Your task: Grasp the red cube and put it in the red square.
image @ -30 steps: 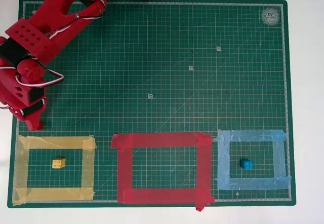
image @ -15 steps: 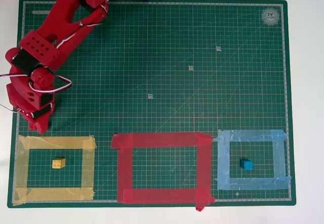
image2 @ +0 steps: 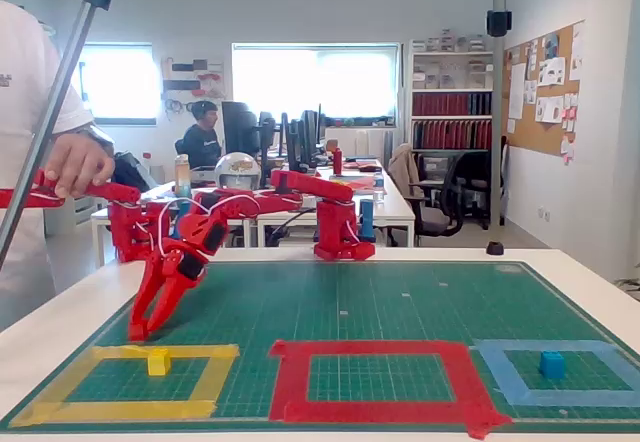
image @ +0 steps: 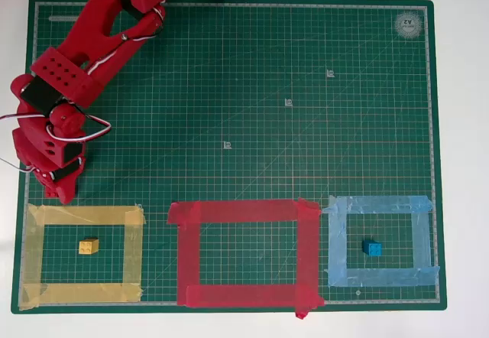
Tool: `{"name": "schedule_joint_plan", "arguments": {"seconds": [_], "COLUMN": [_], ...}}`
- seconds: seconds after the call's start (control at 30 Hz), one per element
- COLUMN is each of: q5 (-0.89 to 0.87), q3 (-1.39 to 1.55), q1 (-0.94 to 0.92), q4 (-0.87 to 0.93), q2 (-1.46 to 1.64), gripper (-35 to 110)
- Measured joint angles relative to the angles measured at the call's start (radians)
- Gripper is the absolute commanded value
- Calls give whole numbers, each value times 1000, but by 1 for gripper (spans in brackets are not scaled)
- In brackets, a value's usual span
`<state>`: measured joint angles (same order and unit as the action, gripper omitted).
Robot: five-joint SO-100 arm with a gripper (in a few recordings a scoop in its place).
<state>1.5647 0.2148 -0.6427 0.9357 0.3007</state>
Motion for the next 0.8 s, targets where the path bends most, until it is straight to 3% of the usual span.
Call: {"name": "schedule_joint_plan", "arguments": {"seconds": [0.8], "q5": [0], "q3": [0], "q1": [0], "q4": [-37], "q2": [0], "gripper": [20]}}
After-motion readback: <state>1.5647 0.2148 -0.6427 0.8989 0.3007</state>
